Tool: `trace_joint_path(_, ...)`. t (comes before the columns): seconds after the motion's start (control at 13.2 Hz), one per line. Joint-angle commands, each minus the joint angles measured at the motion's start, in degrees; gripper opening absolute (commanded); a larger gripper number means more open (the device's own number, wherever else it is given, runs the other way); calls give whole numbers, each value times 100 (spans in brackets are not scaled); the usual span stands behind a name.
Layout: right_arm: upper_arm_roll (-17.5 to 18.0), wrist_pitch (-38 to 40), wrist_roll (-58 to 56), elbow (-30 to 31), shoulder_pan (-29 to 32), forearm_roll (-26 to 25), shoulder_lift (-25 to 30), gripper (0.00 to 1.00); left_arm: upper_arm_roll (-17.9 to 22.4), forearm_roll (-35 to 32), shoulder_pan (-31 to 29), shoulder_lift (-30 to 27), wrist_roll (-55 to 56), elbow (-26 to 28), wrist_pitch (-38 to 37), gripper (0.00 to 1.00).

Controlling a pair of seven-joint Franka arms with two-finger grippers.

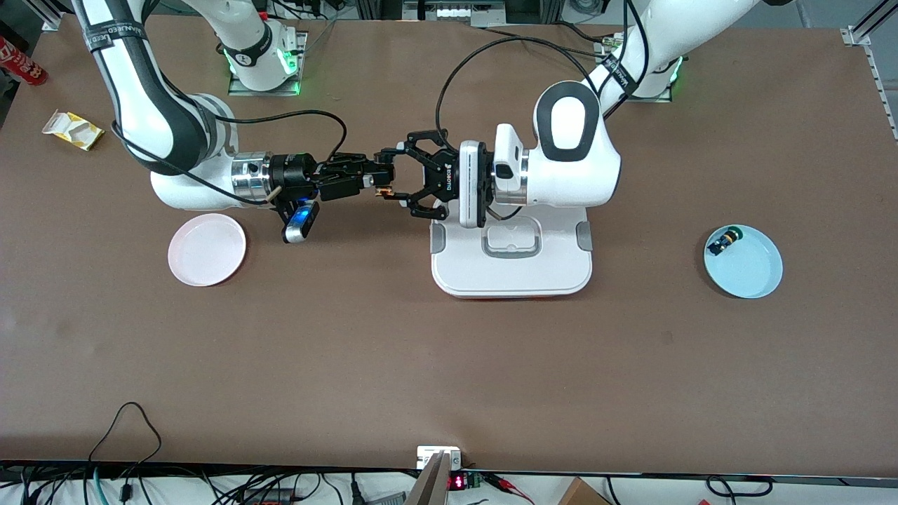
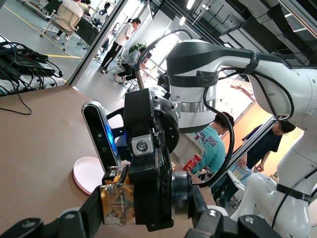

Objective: Transfer orange switch to right arm and place
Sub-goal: 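Grasp the orange switch with the right gripper from the left gripper, then open the left gripper and withdraw it while the right gripper holds the switch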

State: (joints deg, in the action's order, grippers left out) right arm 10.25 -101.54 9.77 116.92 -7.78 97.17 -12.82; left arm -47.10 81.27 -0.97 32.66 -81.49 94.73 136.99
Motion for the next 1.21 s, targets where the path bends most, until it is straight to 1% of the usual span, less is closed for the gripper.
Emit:
trace_joint_path(0.0,30,-68,-141,15,-22,83,87,33,16,170,-52,-120,-192,72,-23,100)
trace_joint_path(0.38,21,-42,-159,15,-5,74,87,33,-1,152,-79,-199,-175,107,-94,100)
trace_joint_path(0.53,21,-16,-255,24,22,39,87,33,-10,144,-228,-208,-122,98,-443,100)
trace_joint_path(0.68,13,37,-335,32,109,4,87,33,16,56,-535,-260,1,107,-1084,100)
trace_joint_path(0.76,13,107,-370,41,127,-5,87,33,34,-188,-649,-260,45,107,-1348,100)
trace_joint_path(0.83,4,134,-396,67,162,-23,87,33,34,-582,-781,-260,297,81,-1559,100)
trace_joint_path(0.98,13,221,-414,76,268,-224,78,33,-1,-1679,-1071,-260,1105,-59,-2200,100)
trace_joint_path(1.06,4,248,-405,76,311,-295,78,33,-1,-2024,-1203,-269,1404,-173,-2551,100)
trace_joint_path(1.13,4,257,-405,68,390,-469,95,33,25,-2384,-1291,-269,1764,-322,-2981,100)
